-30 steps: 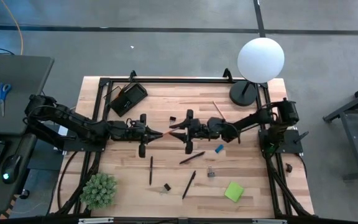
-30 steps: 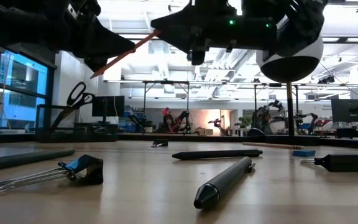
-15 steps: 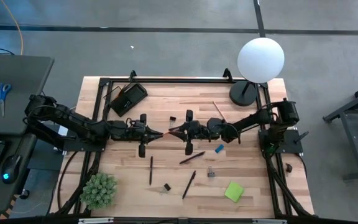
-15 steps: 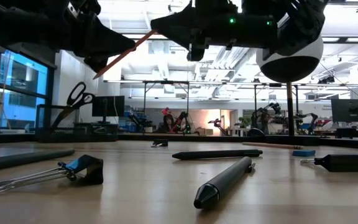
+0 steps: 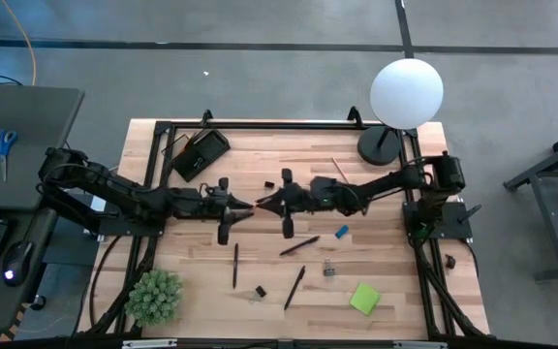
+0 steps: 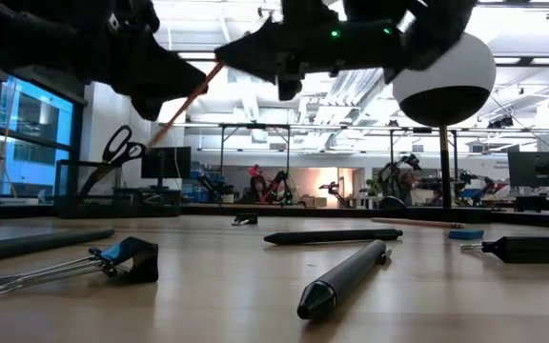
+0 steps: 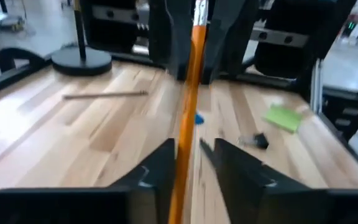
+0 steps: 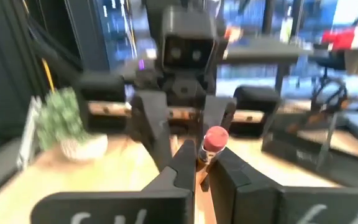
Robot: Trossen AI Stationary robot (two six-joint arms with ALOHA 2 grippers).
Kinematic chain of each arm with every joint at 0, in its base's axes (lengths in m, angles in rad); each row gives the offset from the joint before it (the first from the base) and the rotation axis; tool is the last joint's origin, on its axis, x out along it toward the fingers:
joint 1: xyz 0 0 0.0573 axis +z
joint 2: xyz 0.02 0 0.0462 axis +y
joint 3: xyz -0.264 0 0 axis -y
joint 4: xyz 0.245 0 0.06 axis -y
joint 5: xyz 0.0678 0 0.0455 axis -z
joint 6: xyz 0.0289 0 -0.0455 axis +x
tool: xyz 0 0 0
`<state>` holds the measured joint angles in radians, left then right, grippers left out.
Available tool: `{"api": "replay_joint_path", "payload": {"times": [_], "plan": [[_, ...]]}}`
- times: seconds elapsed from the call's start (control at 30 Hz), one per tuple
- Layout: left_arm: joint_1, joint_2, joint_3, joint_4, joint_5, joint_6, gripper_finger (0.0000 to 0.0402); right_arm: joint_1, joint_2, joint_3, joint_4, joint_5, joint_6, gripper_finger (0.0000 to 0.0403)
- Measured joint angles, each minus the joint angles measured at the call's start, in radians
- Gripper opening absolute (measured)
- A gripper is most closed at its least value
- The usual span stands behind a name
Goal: Pick and place office supplies into organizer
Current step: Put the orange pencil into the black desk organizer
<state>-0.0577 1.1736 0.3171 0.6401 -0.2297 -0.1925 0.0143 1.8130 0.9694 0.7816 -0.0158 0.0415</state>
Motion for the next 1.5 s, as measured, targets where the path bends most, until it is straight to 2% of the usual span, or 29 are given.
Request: {"api": "replay_joint_path", "payload": {"times": [0.17, 0.33, 0.5, 0.77, 0.83, 1.0, 1.1, 1.2, 1.37, 1.5], "plan": [[-0.001, 0.0, 0.076, -0.195, 0.002, -0.002, 0.0163, 0.0, 0.0, 0.156, -0.315, -0.001, -0.043, 0.001], [-0.002, 0.0, 0.155, -0.377, -0.018, -0.001, 0.0179, 0.0, 0.0, 0.238, -0.462, -0.012, -0.062, 0.001], [-0.002, 0.0, 0.197, -0.485, -0.051, 0.002, 0.0142, 0.0, 0.0, 0.243, -0.516, -0.021, -0.06, 0.001], [-0.001, 0.003, 0.198, -0.482, -0.023, 0.021, 0.0014, 0.0, 0.0, 0.241, -0.508, -0.03, -0.055, 0.001], [-0.002, 0.006, 0.198, -0.482, -0.005, 0.024, 0.0013, 0.0, 0.0, 0.24, -0.508, -0.046, -0.049, 0.001], [-0.002, 0.025, 0.198, -0.494, -0.033, 0.023, 0.0054, -0.003, 0.0, 0.24, -0.497, -0.051, -0.043, 0.001], [-0.002, 0.042, 0.198, -0.482, -0.055, 0.023, 0.0039, -0.003, 0.0, 0.24, -0.498, -0.058, -0.042, 0.0013], [-0.002, 0.052, 0.198, -0.477, -0.056, 0.023, 0.0011, -0.003, 0.0, 0.24, -0.501, -0.049, -0.023, 0.0044], [-0.002, 0.054, 0.198, -0.489, -0.087, 0.028, 0.0012, -0.003, 0.0, 0.241, -0.51, -0.047, -0.02, 0.0103], [-0.002, 0.036, 0.198, -0.509, -0.089, 0.028, 0.0009, -0.003, 0.0, 0.241, -0.548, -0.047, -0.021, 0.0128]]}}
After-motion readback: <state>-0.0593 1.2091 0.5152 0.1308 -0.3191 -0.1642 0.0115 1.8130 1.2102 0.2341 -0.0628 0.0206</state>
